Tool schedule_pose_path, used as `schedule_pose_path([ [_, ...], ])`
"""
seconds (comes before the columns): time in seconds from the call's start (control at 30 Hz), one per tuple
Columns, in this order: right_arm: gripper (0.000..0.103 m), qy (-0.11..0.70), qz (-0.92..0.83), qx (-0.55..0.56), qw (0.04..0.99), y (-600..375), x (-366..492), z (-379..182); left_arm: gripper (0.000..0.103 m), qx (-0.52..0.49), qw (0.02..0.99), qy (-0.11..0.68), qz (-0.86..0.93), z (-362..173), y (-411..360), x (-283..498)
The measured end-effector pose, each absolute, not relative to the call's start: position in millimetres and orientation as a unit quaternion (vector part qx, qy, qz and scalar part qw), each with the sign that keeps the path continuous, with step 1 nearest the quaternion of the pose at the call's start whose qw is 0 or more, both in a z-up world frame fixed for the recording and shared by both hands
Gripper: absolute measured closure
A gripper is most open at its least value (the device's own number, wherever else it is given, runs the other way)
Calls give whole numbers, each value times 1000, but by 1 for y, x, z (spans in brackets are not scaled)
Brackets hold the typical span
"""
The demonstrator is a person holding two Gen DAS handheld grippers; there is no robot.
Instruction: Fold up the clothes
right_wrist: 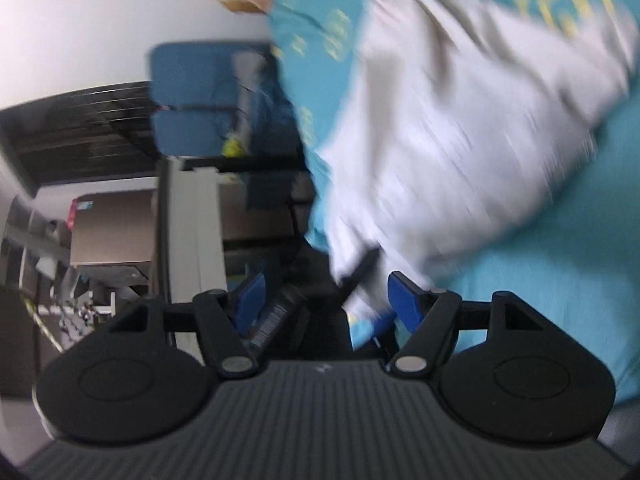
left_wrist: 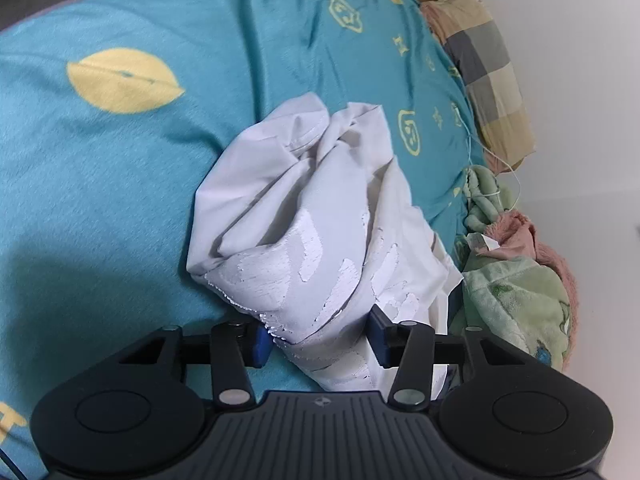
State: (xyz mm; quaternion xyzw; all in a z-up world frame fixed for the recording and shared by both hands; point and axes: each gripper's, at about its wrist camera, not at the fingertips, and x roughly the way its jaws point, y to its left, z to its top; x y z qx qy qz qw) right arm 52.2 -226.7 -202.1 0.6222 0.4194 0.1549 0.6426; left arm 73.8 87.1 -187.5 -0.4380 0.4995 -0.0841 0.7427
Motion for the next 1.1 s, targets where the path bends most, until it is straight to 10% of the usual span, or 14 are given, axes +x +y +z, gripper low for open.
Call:
schedule_pose_path([
  [0.53, 38, 382, -16, 659, 647, -256, 64, -246, 70, -514, 706, 477, -101, -182, 96, 76],
  [0.77, 73, 373, -4, 639, 673, -250, 68, -237, 25, -483, 705, 510, -98, -191, 95, 76],
  [1.1, 79, 325, 54, 667, 668, -260, 60, -230, 23, -497, 714, 485, -89, -194, 103, 76],
])
